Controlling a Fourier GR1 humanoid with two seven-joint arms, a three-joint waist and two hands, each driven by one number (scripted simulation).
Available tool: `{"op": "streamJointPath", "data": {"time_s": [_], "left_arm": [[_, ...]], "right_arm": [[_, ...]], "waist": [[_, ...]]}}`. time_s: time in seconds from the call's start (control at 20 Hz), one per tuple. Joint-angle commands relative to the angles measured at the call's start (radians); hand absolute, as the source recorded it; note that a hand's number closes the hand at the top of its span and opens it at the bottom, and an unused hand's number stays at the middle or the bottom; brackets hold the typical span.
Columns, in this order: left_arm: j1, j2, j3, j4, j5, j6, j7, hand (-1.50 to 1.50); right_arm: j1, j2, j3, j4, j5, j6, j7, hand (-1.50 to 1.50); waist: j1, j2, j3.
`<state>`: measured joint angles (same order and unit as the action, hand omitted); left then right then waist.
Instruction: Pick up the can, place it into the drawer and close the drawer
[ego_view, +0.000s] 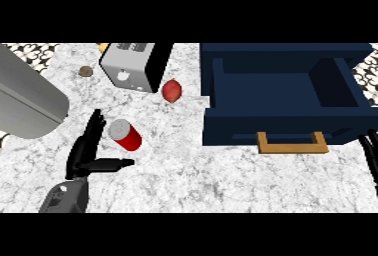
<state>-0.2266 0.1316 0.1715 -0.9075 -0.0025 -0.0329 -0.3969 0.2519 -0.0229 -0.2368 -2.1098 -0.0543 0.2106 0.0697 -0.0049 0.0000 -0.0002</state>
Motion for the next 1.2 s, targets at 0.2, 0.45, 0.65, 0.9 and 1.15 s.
{"op": "streamJointPath", "data": {"time_s": [0.2, 0.45, 0.65, 0.9, 1.15], "left_arm": [[-0.140, 0.016, 0.034, 0.269, -0.010, 0.013, -0.134, -1.50], [-0.107, 0.022, 0.021, 0.195, 0.013, -0.007, -0.081, -1.50], [-0.143, -0.022, -0.004, 0.175, 0.011, 0.034, -0.044, -1.50], [-0.261, -0.033, 0.023, 0.391, -0.007, 0.070, -0.170, -1.50], [-0.258, -0.024, 0.003, 0.341, 0.003, 0.035, -0.122, -1.50]], "right_arm": [[0.014, 0.006, -0.007, -0.025, -0.010, -0.004, 0.002, -1.50], [0.030, -0.014, -0.051, 0.051, -0.032, 0.051, -0.073, -1.50], [0.014, 0.022, 0.004, 0.016, 0.012, 0.006, -0.041, -1.50], [-0.021, -0.004, -0.031, 0.046, -0.007, 0.015, -0.031, -1.50], [-0.067, -0.012, -0.020, 0.009, -0.009, -0.002, 0.064, -1.50]], "waist": [[-0.005, 0.001, 0.000], [-0.002, 0.000, 0.000], [-0.001, 0.000, 0.000], [-0.007, 0.002, 0.000], [-0.001, 0.001, 0.000]]}}
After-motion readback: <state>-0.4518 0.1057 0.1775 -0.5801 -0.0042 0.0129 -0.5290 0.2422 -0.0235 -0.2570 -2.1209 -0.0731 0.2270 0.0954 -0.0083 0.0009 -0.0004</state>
